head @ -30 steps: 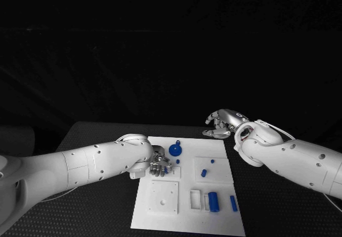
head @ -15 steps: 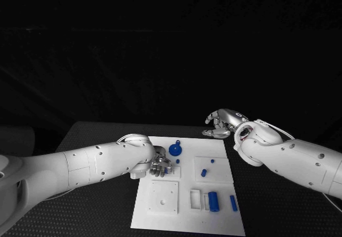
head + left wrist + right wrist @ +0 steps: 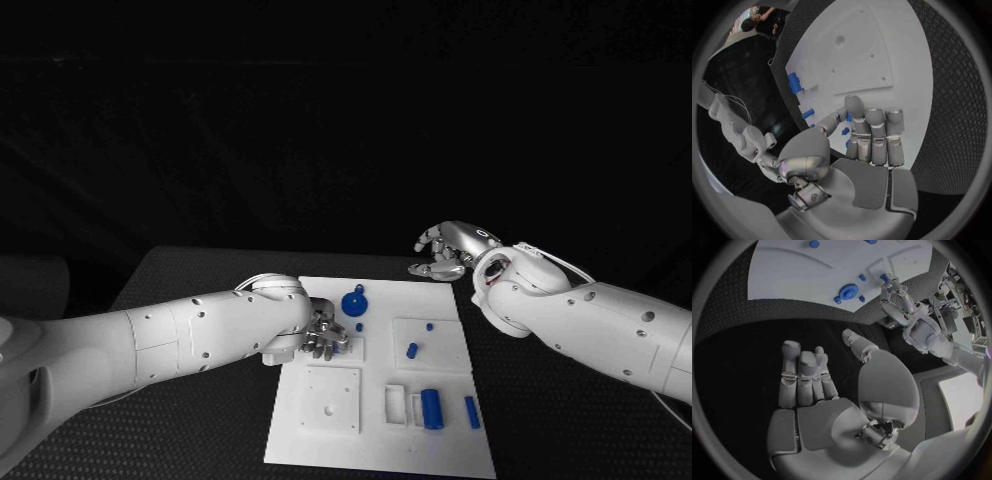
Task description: Assemble the parts on the task board
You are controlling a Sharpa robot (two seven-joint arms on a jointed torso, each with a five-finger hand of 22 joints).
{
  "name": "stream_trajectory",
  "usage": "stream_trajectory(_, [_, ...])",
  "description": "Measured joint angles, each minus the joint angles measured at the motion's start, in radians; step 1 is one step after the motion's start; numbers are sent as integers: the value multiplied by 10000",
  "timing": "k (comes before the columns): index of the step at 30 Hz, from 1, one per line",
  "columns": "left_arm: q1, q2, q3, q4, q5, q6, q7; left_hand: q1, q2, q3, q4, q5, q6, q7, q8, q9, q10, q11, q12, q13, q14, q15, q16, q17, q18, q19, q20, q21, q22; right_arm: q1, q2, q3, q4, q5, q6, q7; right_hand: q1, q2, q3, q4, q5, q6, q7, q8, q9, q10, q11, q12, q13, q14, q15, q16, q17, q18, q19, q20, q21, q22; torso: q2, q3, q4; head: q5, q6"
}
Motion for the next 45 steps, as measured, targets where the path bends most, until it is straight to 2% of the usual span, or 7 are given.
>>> stream_trajectory(5, [18,-41,-12,69,-16,-113,1,0,0,0,0,-16,10,-10,-81,113,-1,-1,133,-30,0,-1,263,115,-2,54,-54,280,0,0,4,0,-7,0,3,1,0,0,0,0,0,-10,-9,0,0,0,0,0,-8,0,0,0,0,1,-1,25,0,0,0,-5,6,-4,-6])
stream_trajectory(12, [159,-51,2,39,-23,-225,9,1,-1,0,0,7,54,23,-91,165,-1,-1,233,-30,1,-1,355,151,-3,53,-54,363,0,-3,11,0,-14,0,7,2,40,40,0,0,0,-14,-8,0,-9,0,0,0,-8,0,0,0,0,0,-2,26,0,-1,-5,-6,13,7,10])
stream_trajectory(15, [165,-41,0,-8,-24,-244,9,1,-1,0,0,7,63,13,-91,213,-1,-1,321,-30,1,-1,438,178,-3,53,-54,443,0,-3,15,0,-15,0,10,2,40,40,0,0,0,-15,-8,0,-8,0,0,0,-9,0,0,0,0,1,-2,27,0,-1,-5,-3,13,20,21])
stream_trajectory(19, [163,-2,-6,-35,-12,-247,9,1,-1,0,1,8,102,45,-151,302,53,-55,566,-4,3,-4,645,238,141,53,-54,637,0,-3,16,0,-15,1,13,2,40,40,0,0,0,-16,-8,0,-8,0,0,0,-17,0,0,0,0,1,-2,28,0,-2,-5,0,11,21,23])
stream_trajectory(24, [162,34,-8,-100,53,-236,5,1,-1,1,1,8,122,24,-155,404,70,-73,760,47,40,-40,826,278,159,87,-19,795,0,-3,16,0,-16,1,15,3,40,40,0,0,0,-17,-8,0,-8,0,0,0,-17,0,0,0,0,1,-3,29,0,-2,-5,0,6,22,8])
stream_trajectory(38, [188,116,-9,-392,720,207,-29,-47,47,1,0,8,168,48,-156,742,70,-73,1212,114,54,-55,1141,344,159,87,-19,1059,0,-3,27,0,-27,6,26,3,40,40,0,0,0,-4,8,0,-7,0,0,0,-26,0,0,0,-9,1,22,8,0,-3,1,0,1,20,-27])
stream_trajectory(45, [252,191,-5,-559,1055,589,-85,-47,47,1,0,8,169,47,-156,778,70,-72,1260,114,54,-56,1179,344,284,86,-18,1102,0,-3,47,0,-49,10,34,5,40,40,0,0,0,-2,10,0,-6,0,0,39,-26,0,0,0,-9,0,37,24,0,-3,7,6,-5,20,-52])
